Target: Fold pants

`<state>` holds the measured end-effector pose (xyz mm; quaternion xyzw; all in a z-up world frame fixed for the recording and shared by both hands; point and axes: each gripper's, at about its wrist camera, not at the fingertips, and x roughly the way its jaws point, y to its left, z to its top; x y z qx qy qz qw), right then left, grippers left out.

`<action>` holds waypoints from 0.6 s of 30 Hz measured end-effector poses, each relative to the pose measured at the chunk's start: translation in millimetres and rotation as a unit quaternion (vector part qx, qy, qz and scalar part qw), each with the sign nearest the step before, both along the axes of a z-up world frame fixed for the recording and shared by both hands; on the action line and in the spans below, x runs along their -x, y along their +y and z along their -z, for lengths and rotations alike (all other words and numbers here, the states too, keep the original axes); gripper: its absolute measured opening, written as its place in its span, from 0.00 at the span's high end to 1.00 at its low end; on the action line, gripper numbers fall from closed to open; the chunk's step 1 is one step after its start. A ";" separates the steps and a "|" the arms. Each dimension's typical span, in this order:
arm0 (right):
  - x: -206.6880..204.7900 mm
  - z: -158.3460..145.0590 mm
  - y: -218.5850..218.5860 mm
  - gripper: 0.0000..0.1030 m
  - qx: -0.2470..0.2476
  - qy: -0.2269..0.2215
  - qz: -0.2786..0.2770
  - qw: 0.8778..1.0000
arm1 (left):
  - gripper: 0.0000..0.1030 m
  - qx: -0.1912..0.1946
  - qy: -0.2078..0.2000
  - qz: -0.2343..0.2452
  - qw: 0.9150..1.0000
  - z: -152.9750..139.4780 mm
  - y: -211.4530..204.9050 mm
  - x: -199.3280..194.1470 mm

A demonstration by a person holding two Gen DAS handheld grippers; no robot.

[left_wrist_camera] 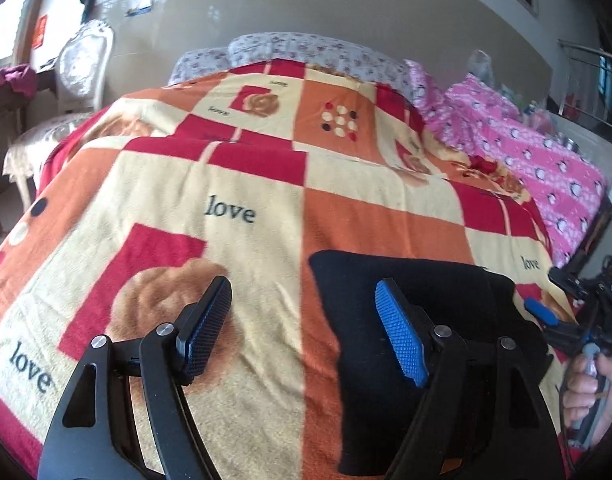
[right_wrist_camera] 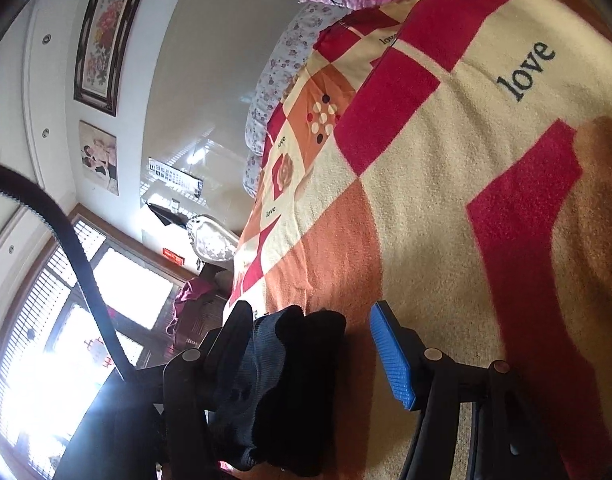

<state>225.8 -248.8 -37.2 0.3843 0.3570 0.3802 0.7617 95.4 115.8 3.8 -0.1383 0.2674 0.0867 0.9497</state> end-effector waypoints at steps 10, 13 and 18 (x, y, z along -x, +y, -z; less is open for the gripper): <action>6.1 -0.4 0.6 0.41 0.011 -0.007 0.005 1.000 | 0.27 0.014 0.013 -0.002 1.000 5.4 1.8 0.9; 4.0 0.1 -2.3 0.41 0.004 -0.006 0.008 1.000 | 0.27 0.023 0.007 0.000 1.000 4.8 4.6 3.4; 3.3 1.2 -3.7 0.41 -0.001 -0.006 0.012 1.000 | 0.27 0.046 0.011 -0.002 0.999 7.3 12.0 2.0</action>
